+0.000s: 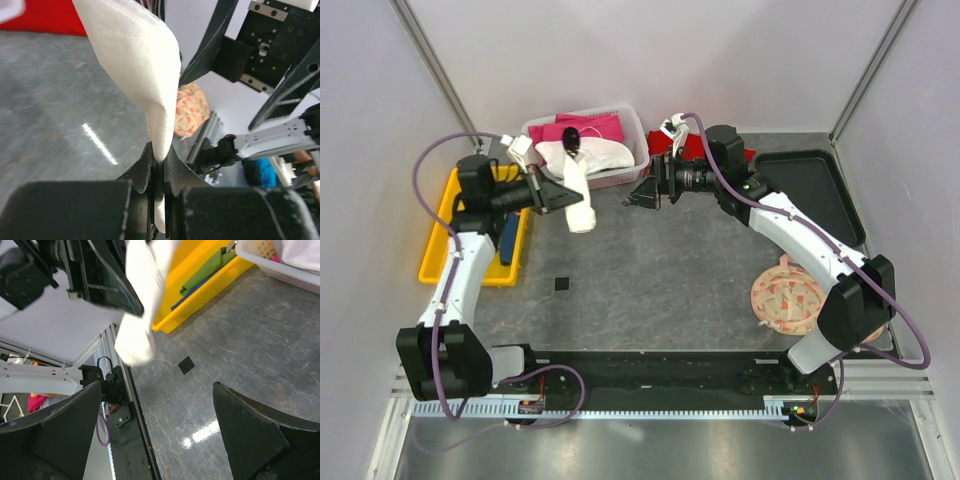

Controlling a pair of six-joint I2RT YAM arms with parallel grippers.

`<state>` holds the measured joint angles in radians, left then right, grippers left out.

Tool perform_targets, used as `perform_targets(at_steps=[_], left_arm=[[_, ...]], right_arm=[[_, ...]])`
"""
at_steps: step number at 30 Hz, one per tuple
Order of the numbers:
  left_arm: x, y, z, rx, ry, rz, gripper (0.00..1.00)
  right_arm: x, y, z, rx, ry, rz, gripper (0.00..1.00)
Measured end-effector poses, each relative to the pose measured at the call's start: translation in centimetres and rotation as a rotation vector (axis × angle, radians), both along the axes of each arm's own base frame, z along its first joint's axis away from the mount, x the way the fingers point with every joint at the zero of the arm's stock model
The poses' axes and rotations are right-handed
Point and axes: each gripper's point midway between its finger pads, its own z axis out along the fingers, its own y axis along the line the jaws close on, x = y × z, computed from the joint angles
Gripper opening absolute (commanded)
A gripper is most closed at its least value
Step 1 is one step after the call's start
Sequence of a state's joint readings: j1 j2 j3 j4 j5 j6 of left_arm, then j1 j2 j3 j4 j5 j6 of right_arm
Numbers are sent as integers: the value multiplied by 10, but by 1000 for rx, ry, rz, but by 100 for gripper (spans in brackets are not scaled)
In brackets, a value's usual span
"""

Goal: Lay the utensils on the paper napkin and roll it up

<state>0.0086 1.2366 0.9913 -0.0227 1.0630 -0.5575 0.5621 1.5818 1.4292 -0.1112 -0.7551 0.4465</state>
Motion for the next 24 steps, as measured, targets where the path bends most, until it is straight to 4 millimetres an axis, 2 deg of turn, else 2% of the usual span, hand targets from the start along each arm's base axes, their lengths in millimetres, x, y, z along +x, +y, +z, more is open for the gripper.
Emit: perform_targets(at_steps=[10,12,15,20,24], left_arm=[[36,148,-22,256,-45,180,2],[41,176,-33,296,-26,211,2],[47,222,-60,352,30,269,2],[47,282,-101,439,126,331,2],[50,315,-122,523,160,355,2]], right_arm=[[5,-5,-6,-23,0,-17,98],[5,-5,-6,-23,-1,-17,98],[5,-5,-6,-23,-1,-17,98],[4,-5,-6,-22,-2,-15,98],[4,-5,-7,-22,0,-12,98]])
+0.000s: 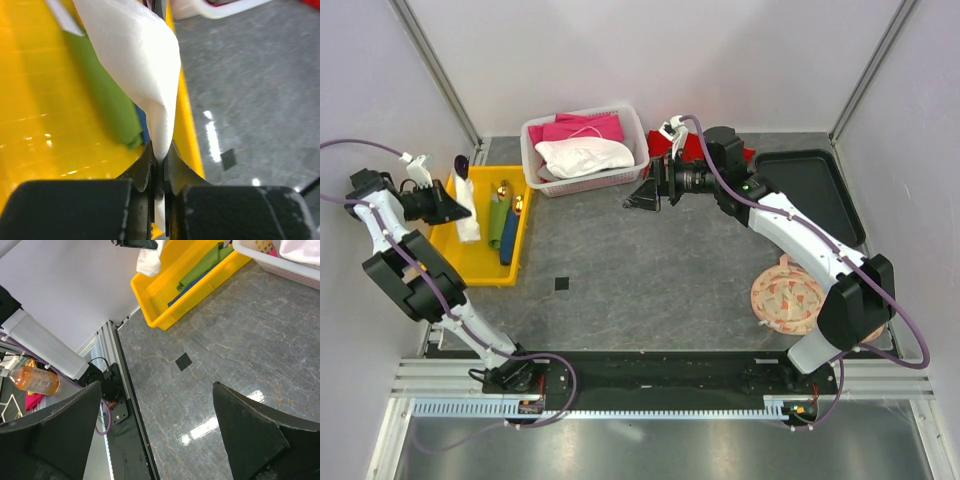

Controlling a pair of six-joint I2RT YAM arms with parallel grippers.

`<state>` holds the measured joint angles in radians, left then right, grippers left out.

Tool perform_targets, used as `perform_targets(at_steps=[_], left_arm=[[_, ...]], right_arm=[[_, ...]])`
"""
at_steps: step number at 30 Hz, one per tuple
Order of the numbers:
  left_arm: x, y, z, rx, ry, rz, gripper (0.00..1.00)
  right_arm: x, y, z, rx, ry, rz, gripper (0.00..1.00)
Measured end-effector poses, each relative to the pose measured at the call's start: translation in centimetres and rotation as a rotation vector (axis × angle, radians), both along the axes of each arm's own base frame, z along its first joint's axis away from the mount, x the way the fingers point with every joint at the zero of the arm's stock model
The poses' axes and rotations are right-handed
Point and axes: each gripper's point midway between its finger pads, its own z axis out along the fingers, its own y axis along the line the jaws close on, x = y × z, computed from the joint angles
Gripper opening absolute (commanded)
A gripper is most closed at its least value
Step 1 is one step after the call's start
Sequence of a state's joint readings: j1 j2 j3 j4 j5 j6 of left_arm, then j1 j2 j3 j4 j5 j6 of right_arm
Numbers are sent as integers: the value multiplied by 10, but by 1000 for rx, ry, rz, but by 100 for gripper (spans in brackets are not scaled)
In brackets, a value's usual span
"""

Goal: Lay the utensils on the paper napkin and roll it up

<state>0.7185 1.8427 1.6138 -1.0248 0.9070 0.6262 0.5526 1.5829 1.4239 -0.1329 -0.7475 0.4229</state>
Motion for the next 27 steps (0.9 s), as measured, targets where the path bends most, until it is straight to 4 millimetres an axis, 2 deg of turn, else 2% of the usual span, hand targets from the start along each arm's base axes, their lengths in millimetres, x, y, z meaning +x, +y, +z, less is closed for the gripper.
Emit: perform_targets(at_steps=[5,9,19,23,27], left_arm=[[8,25,-26,72,61,18,2],[16,35,-44,98,102,21,2],[29,43,-71,105,171,25,2],[37,35,-84,104,200,7,2],[49,31,-105,86,242,2,2]], right_arm=[[-1,1,-5,-5,13,5,98],[-3,3,-6,-6,17,10,98],[-4,9,-20,-24,50,23,98],[-4,9,-22,-25,52,24,98],[-6,8,-32,-38,73,26,98]])
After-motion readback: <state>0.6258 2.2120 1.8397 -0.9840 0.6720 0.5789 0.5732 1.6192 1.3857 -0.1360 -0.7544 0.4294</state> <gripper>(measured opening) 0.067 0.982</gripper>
